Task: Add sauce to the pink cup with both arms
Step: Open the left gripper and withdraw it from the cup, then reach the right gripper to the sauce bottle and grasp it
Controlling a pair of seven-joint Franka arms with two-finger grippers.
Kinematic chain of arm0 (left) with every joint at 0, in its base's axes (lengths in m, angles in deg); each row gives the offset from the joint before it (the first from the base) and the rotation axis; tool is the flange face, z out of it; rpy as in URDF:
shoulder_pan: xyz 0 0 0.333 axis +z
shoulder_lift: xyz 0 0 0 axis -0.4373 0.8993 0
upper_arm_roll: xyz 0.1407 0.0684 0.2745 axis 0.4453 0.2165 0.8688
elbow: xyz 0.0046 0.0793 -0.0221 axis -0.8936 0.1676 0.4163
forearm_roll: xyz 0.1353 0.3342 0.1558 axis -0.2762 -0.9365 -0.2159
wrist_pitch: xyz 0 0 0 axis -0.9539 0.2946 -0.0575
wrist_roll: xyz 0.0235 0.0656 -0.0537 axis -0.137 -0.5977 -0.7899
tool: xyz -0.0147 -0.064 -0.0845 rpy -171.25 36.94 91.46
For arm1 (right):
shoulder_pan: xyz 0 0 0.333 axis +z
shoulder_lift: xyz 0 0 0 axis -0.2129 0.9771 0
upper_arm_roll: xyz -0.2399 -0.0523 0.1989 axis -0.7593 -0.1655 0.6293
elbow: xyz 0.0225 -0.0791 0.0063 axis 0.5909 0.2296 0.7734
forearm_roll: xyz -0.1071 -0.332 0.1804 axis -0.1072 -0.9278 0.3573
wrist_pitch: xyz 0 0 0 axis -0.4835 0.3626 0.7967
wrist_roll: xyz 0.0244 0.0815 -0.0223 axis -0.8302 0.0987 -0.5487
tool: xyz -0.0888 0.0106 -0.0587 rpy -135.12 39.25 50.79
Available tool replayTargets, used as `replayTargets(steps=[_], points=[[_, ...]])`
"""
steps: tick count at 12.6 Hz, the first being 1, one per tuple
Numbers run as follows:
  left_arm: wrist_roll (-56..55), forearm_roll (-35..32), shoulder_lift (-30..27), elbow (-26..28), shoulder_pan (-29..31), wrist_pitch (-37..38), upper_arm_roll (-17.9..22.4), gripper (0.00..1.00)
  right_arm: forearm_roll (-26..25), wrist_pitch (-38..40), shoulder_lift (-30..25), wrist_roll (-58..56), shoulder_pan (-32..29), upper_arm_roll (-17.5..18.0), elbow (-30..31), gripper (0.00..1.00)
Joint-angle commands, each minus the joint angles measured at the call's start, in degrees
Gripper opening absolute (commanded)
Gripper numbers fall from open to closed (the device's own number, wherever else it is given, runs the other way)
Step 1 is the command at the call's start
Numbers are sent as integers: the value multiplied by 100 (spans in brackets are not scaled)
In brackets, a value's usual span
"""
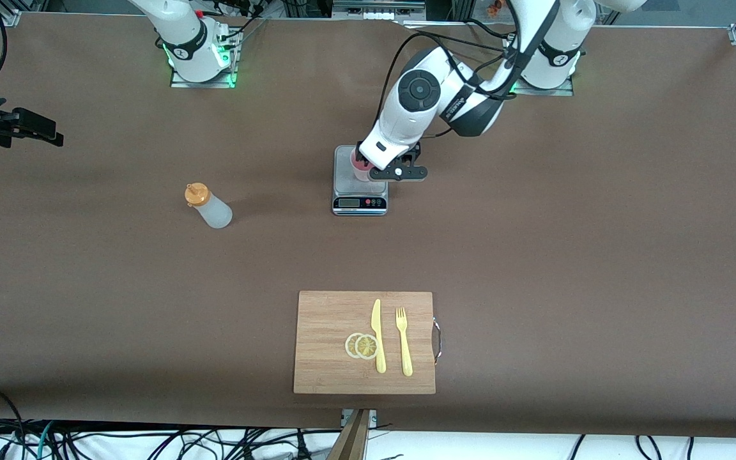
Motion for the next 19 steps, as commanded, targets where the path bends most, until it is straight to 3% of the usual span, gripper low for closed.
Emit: replayTargets(steps=[1,6,9,13,16,19], points=[[62,78,-159,-826,397,1021,39,100,67,101,52,-230,-3,11,-90,99],[288,-555,-563,-1627,1125,2023,241,100,445,31,69,-1442,-64,-50,42,99],[1684,-555,-748,-2059,2100,2973,276,100,884,21,166,-2302,-64,-59,279,99],[2554,-537,-1117,-2147,3358,3720,259,100,1621,-214,132,-2569,-73,-102,769,99],[3348,-599,-1152,-2314,3860,4117,285,100,1991,-942,175,-3892,-64,-287,1384,99],[4225,-1187,-1196,-2323,4028,4206,285,100,1992,-1007,166,-3949,-64,-287,1448,99]])
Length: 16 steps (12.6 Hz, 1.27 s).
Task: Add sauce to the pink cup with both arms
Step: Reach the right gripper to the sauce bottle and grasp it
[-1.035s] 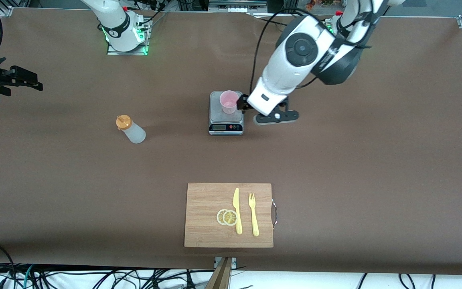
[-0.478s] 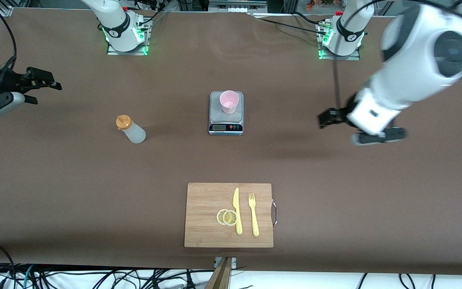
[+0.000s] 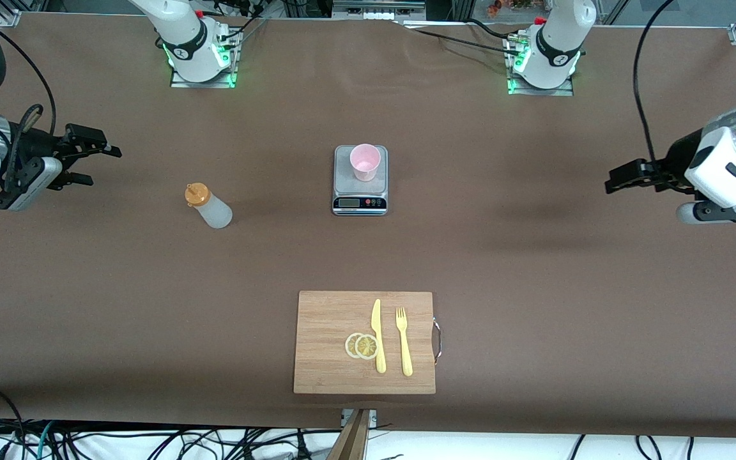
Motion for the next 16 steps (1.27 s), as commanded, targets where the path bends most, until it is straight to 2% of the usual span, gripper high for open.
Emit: replayTargets(steps=[1,6,9,12,14,16], points=[[581,-272,-51,-78,133,165,-34,100,124,-41,-128,-165,-28,15,112,99],[599,-263,1,-105,152,200,-25,100,124,-15,-84,-235,-28,15,112,99],[591,-281,36,-218,222,226,-25,100,124,46,-14,-534,-36,-151,130,99],[591,-281,45,-219,213,235,-25,100,124,38,4,-534,-36,-161,130,99],[582,-290,54,-228,196,279,-25,100,176,-67,327,-1407,-80,-256,174,99],[591,-290,98,-236,213,270,-16,100,780,-138,766,-2901,-133,-537,252,99]])
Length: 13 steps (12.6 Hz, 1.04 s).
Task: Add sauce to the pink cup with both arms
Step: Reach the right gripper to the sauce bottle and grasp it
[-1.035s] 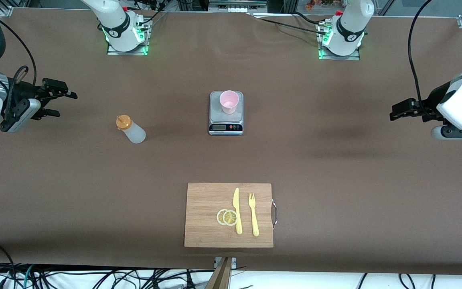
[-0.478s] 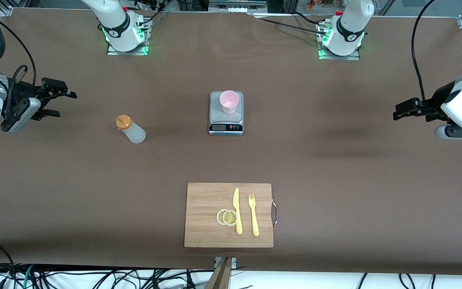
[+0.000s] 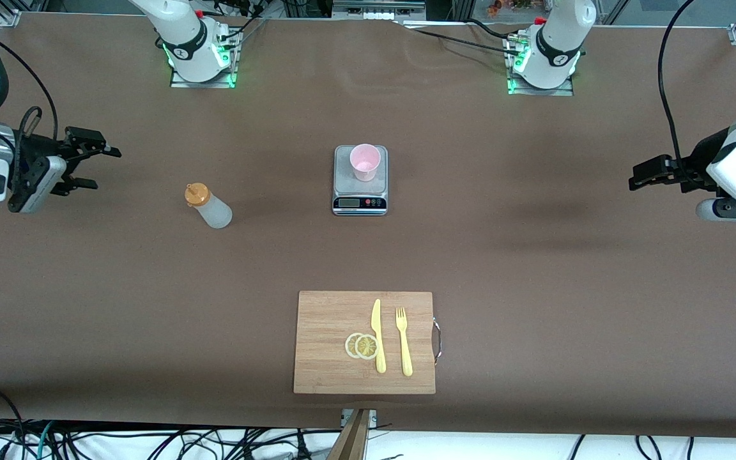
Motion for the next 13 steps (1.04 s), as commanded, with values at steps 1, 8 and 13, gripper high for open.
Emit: replayTargets(steps=[1,8,13], points=[[126,-158,89,-182,21,137,-22,100,622,-44,534,-1743,-145,-298,70,99],[143,-158,133,-182,153,128,-5,100,1994,27,1439,-4646,-417,-308,61,99],[117,-158,133,-182,109,128,-14,100,2530,474,2020,-5518,-461,-299,53,99]])
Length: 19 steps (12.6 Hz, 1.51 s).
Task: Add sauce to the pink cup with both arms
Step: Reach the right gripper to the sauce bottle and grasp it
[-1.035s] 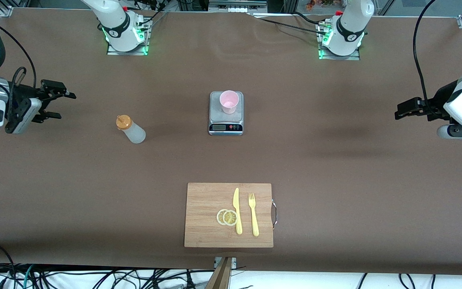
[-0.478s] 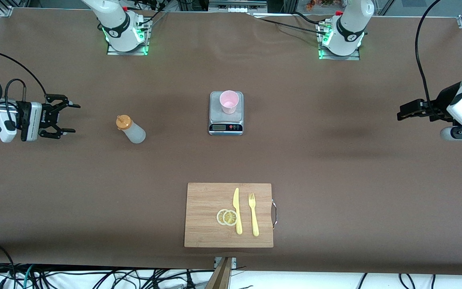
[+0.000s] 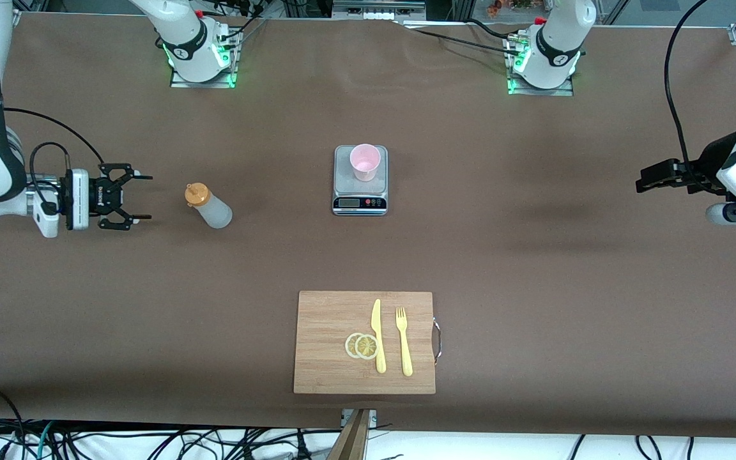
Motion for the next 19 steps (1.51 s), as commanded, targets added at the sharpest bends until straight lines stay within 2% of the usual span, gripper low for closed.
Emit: replayTargets(steps=[1,5,9,16,17,18,19], points=[[106,-135,108,-182,-24,119,-28,100,413,408,279,-491,-126,42,-40,99],[115,-144,231,-349,11,111,-19,100,704,586,473,-642,-91,103,-57,99],[106,-144,231,-349,20,119,-19,100,1187,577,833,-967,-74,392,-92,99],[106,-144,231,-349,20,119,-19,100,1356,533,1088,-1546,-30,648,-330,98],[106,-144,231,-349,11,119,-19,100,1373,551,1193,-1661,-30,648,-330,96],[106,-144,231,-349,11,119,-19,100,1452,568,1264,-1792,-30,648,-330,84],[106,-144,231,-349,20,119,-19,100,1470,568,1291,-1907,-30,648,-347,57]])
